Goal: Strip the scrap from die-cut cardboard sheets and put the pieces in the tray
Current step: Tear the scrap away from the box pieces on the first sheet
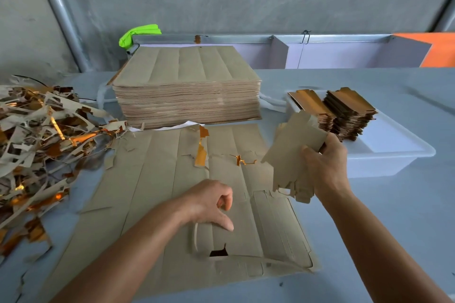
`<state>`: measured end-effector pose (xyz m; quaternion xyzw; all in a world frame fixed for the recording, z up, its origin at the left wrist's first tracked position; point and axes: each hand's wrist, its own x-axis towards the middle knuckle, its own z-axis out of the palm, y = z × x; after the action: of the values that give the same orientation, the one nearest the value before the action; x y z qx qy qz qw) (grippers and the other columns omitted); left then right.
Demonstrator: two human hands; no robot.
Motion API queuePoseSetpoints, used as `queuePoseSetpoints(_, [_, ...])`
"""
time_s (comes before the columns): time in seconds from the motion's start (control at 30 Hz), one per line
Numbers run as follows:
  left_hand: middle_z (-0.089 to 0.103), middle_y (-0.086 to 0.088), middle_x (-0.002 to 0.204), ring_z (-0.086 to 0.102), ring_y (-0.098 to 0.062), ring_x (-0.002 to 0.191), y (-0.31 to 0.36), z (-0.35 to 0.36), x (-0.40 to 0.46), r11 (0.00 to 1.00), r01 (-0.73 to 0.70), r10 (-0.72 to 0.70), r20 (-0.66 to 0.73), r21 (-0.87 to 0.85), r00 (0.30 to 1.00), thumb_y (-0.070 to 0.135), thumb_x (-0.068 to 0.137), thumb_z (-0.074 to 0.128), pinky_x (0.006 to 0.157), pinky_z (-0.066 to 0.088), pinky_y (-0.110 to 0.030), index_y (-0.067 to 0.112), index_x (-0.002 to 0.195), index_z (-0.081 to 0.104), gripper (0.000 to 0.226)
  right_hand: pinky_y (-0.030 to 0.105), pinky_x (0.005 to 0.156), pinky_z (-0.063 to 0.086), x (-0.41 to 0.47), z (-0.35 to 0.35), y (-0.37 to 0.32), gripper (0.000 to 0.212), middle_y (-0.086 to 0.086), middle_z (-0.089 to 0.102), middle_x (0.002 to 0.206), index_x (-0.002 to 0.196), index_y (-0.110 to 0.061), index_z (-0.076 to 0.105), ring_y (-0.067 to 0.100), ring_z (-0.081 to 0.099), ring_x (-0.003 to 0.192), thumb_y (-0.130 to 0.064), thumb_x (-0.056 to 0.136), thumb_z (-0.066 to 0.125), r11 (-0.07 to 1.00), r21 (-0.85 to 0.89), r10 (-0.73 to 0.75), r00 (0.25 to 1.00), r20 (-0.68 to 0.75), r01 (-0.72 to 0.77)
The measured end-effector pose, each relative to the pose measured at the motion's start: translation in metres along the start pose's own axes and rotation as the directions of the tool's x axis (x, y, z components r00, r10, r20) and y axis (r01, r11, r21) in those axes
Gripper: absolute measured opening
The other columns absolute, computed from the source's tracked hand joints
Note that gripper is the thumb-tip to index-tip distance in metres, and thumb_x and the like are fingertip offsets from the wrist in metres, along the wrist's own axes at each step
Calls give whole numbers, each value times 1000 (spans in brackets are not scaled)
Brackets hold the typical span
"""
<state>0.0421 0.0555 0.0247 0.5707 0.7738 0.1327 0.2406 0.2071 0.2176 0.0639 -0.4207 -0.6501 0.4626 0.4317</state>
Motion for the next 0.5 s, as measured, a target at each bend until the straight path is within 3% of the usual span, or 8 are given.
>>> queuePoseSetpoints(0.07, [52, 12, 71, 46, 1, 60, -3, -4, -3, 993, 12, -22, -80, -117, 997, 23, 69, 82, 52, 37, -9, 24, 75, 58, 25, 35, 66, 52, -1, -2, 3, 28, -3, 55, 96, 106, -24, 46, 21, 57, 89, -4, 88, 55, 1000, 0, 12, 1000, 22, -12])
queuePoseSetpoints(0.13, [54, 10, 63, 45, -1, 52, -6, -15, -9, 955, -8, -68, -247, -297, 966, 17, 73, 80, 53, 38, -16, 22, 72, 59, 21, 29, 61, 48, -2, -4, 6, 28, -4, 55, 95, 107, -23, 47, 20, 56, 88, -5, 87, 56, 1000, -17, 11, 999, 38, -11])
queuePoseSetpoints(0.27, [55, 9, 55, 44, -4, 48, -15, -56, -29, 763, -212, -222, -556, -611, 801, 18, 81, 71, 45, 36, -15, 18, 75, 64, 10, 22, 55, 45, -7, -5, 7, 29, -10, 55, 87, 107, -22, 48, 12, 56, 80, -4, 86, 57, 999, -48, -11, 995, 94, 16])
queuePoseSetpoints(0.43, [42, 12, 46, 33, -2, 40, -31, -86, -56, 668, -331, -337, -668, -666, 663, 23, 83, 66, 36, 28, -12, 14, 79, 61, 11, 38, 73, 53, -18, 5, 0, 24, -3, 53, 94, 107, -15, 48, 19, 53, 87, -1, 89, 55, 979, -178, -58, 972, 227, 101])
queuePoseSetpoints(0.5, [41, 11, 47, 32, -4, 40, -38, -86, -62, 668, -326, -368, -678, -669, 637, 21, 83, 66, 36, 27, -13, 13, 78, 61, 10, 34, 73, 52, -22, 9, -4, 32, -2, 51, 100, 119, -12, 48, 18, 51, 89, 1, 90, 53, 958, -238, -89, 956, 279, 158])
